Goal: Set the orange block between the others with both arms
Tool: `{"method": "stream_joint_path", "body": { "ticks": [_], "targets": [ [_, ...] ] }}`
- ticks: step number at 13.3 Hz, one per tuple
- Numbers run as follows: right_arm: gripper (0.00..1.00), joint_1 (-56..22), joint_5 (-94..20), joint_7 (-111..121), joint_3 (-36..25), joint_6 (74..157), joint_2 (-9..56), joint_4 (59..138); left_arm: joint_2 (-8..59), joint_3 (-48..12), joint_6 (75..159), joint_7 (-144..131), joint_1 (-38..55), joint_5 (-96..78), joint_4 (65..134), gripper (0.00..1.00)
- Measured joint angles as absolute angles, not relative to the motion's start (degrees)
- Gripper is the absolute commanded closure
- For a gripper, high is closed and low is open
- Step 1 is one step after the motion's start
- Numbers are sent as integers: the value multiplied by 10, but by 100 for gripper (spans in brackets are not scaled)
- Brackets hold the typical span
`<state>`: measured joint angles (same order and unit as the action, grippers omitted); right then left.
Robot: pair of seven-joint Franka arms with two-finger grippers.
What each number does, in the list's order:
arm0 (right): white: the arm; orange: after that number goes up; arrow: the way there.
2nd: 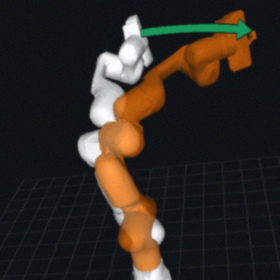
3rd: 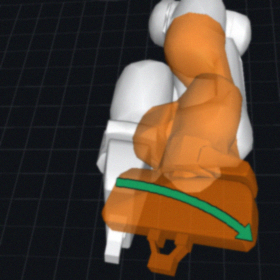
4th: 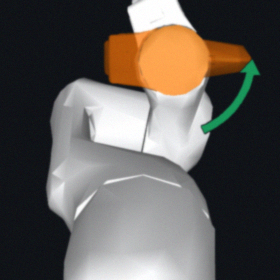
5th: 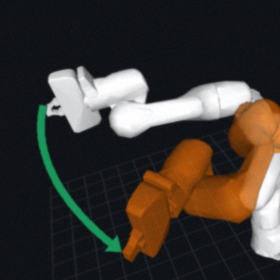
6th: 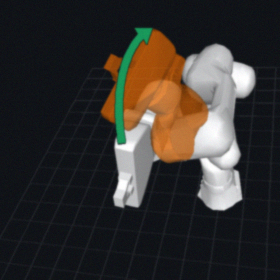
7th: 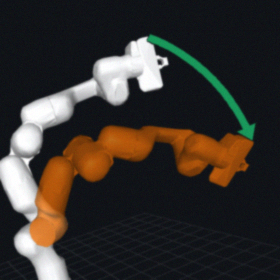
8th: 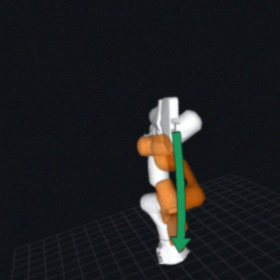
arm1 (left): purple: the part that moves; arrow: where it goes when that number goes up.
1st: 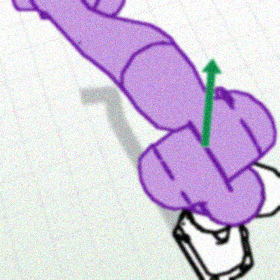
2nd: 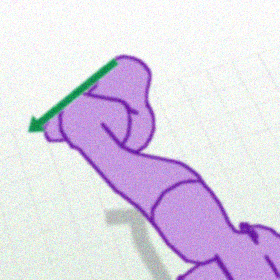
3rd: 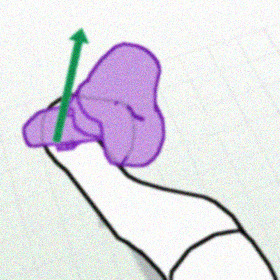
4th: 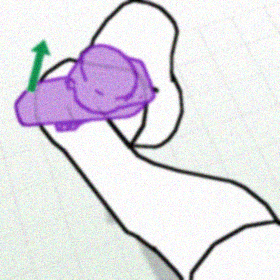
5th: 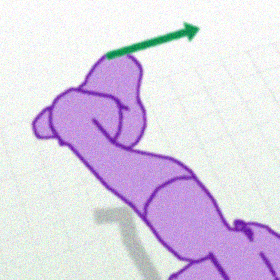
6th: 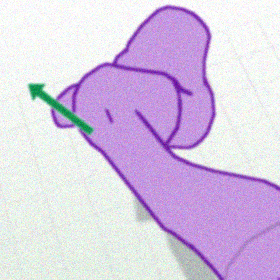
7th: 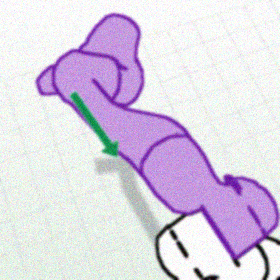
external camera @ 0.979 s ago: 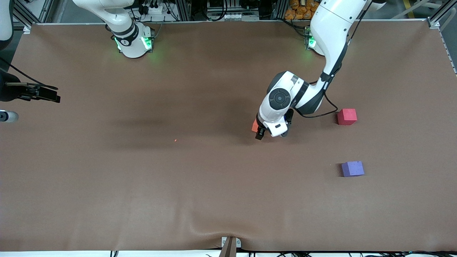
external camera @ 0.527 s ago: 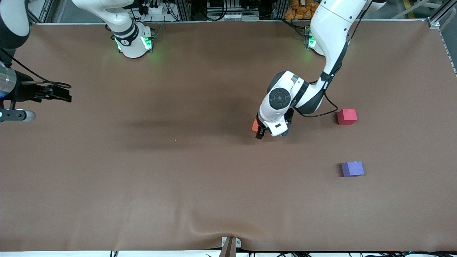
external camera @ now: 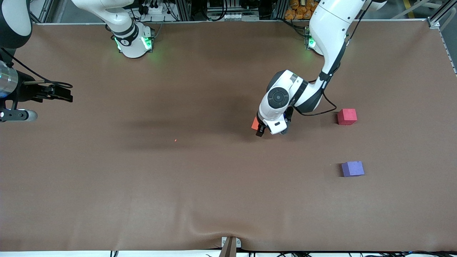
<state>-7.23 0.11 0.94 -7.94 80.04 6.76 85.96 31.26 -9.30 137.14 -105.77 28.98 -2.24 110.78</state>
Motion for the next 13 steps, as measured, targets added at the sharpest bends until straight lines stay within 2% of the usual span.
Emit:
{"method": "stream_joint_path", "body": {
  "ticks": [5, 6, 7, 9, 10, 13],
  "targets": [
    [0, -72, 1, 9, -79, 800, 68, 860, 313, -93, 1372, -1058, 290, -22, 1110, 0],
    [0, -72, 1, 9, -79, 800, 68, 860, 313, -93, 1373, -1058, 290, -22, 1110, 14],
    [0, -72, 1, 9, -79, 800, 68, 860, 313, -93, 1373, -1058, 290, -22, 1110, 36],
    [0, -72, 1, 9, -79, 800, 68, 860, 312, -93, 1374, -1057, 290, -22, 1109, 70],
    [0, -72, 1, 9, -79, 800, 68, 860, 312, -93, 1374, -1057, 290, -22, 1107, 80],
    [0, -72, 1, 9, -79, 800, 68, 860, 308, -91, 1378, -1047, 288, -22, 1099, 84]
  ]
}}
